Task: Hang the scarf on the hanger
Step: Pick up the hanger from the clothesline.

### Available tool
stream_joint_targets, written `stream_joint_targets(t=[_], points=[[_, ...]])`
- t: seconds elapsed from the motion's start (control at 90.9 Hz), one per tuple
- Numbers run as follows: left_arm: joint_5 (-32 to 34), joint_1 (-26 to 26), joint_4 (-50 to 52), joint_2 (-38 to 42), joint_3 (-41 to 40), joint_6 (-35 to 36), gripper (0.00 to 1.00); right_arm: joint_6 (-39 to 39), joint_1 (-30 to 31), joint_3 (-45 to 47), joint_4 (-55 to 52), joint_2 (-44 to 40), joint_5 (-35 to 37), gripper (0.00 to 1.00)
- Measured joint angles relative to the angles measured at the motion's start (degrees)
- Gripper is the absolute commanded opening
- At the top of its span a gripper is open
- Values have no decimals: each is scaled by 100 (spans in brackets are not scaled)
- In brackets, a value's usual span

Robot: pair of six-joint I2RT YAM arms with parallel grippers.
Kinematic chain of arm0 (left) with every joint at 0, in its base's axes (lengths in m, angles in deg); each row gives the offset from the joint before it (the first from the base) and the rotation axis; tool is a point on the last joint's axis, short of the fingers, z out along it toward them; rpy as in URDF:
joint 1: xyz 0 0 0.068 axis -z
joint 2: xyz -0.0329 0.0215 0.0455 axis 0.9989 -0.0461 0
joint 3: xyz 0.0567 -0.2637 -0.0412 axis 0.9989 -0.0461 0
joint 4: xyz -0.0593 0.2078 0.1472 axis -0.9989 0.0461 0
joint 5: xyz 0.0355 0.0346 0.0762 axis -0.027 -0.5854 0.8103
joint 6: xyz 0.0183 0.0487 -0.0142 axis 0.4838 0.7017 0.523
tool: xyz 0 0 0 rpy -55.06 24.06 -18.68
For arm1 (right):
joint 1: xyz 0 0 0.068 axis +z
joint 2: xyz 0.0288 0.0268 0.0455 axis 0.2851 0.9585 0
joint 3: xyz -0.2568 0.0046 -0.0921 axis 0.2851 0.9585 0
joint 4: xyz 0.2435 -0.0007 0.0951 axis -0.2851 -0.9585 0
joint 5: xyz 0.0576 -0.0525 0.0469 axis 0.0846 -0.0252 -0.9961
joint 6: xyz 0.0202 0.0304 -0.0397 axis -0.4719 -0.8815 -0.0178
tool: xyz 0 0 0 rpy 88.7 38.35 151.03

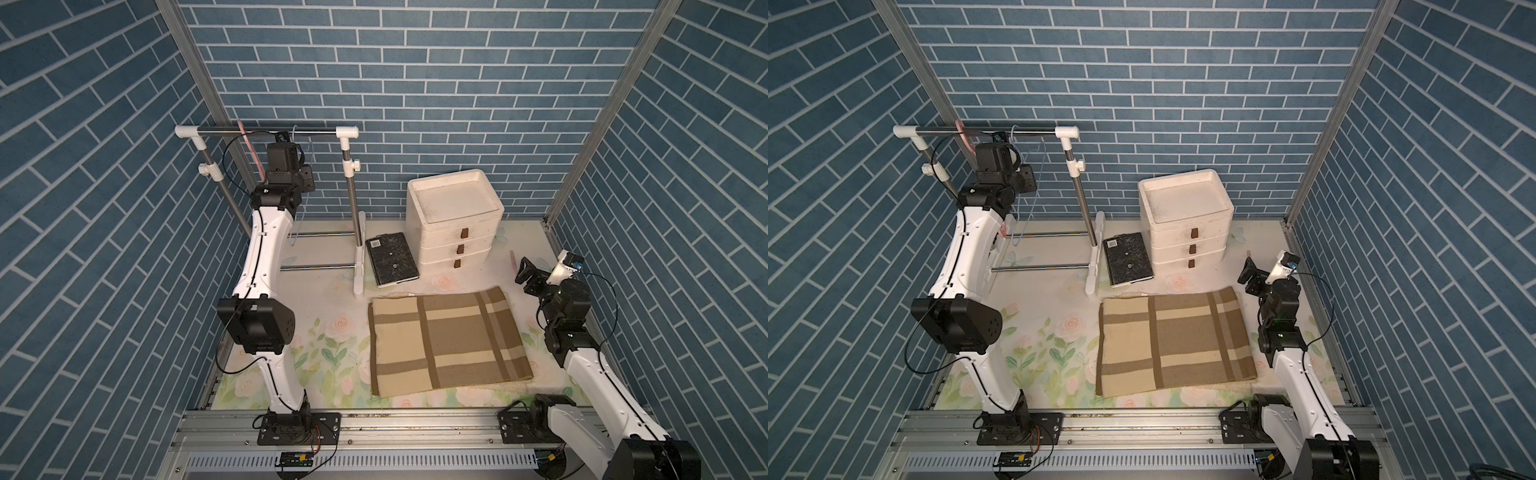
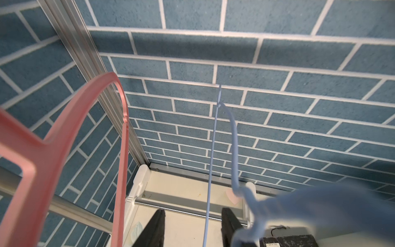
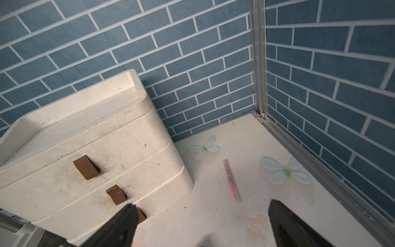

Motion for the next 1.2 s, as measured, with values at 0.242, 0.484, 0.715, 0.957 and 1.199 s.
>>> stream_joint_targets(t=[0.242,0.484,0.715,0.957,1.199], points=[[-256,-35,-15,-13,4,17,9,-101,0,0,2,39,-2,99],[-345,-35,-402,562,-734,208,0,-101,0,7,17,72,-22,100],[-446,-37,-1154,1768,-2096,352,0,-101,0,122,50,72,-70,99],[-1095,-39,-1617,2874,-3622,308,0,-74,0,59,-179,181,-317,99],[-1950,-39,-1694,3939,-4782,24,0,39,0,-634,-973,695,-1132,100]])
